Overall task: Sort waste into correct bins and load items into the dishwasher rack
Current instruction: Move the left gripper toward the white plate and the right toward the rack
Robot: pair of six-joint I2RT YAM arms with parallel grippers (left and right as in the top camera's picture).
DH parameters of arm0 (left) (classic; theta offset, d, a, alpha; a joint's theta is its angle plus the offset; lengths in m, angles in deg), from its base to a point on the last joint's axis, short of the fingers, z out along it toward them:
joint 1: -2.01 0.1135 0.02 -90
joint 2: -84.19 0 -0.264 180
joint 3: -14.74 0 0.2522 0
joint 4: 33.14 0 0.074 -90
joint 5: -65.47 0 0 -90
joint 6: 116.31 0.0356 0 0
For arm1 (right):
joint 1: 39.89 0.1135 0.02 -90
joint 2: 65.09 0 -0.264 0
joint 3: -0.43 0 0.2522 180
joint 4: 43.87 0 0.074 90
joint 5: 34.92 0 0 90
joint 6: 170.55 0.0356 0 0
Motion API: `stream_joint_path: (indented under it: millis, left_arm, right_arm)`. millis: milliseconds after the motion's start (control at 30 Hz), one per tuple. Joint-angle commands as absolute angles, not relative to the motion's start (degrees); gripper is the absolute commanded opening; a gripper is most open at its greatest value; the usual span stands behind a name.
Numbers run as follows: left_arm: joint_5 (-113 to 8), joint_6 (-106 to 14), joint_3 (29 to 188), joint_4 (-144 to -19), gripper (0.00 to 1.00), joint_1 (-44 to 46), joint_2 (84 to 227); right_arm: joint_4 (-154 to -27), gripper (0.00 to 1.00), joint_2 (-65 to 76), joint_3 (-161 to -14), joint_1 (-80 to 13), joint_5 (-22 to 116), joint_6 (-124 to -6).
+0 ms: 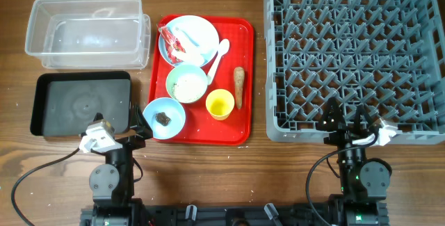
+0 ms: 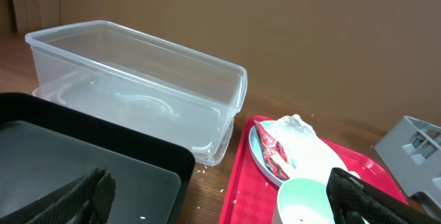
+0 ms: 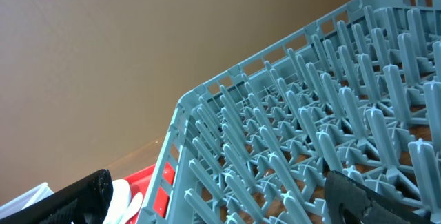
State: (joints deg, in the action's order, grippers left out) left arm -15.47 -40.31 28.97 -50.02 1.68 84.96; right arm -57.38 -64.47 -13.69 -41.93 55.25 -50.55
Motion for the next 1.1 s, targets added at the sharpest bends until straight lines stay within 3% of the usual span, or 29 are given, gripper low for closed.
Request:
stream_joint_path:
  millis: [0,700,833,933,1067]
  left_arm:
    - [-16.2,-39.3,28.9,-50.3,1.0,1.4,84.3]
    - [-16.2,-39.3,28.9,-50.2,1.0,1.4,84.3]
    - [-14.4,-39.3,28.9,-50.1,1.0,1.4,84.3]
    - [-19.5,-39.3,28.9,-50.2,1.0,1.4,84.3]
    - [-28.2,-38.5,30.2,-48.8,1.0,1.4,85.0]
  right_arm:
    - [-57.2,0.99,-64.8,-13.6,-41.8,54.8,-50.1]
    - [-57.2,1.0,-64.8,-13.6,-41.8,55.0,-49.9]
    - [-56.5,1.0,-64.8,-13.6,-41.8,61.6,-37.4]
    - [-56.3,1.0,-64.8,-13.7,-41.8,61.3,-29.5]
    - [-51.7,1.0,-64.5,-15.7,-41.8,47.6,-50.1]
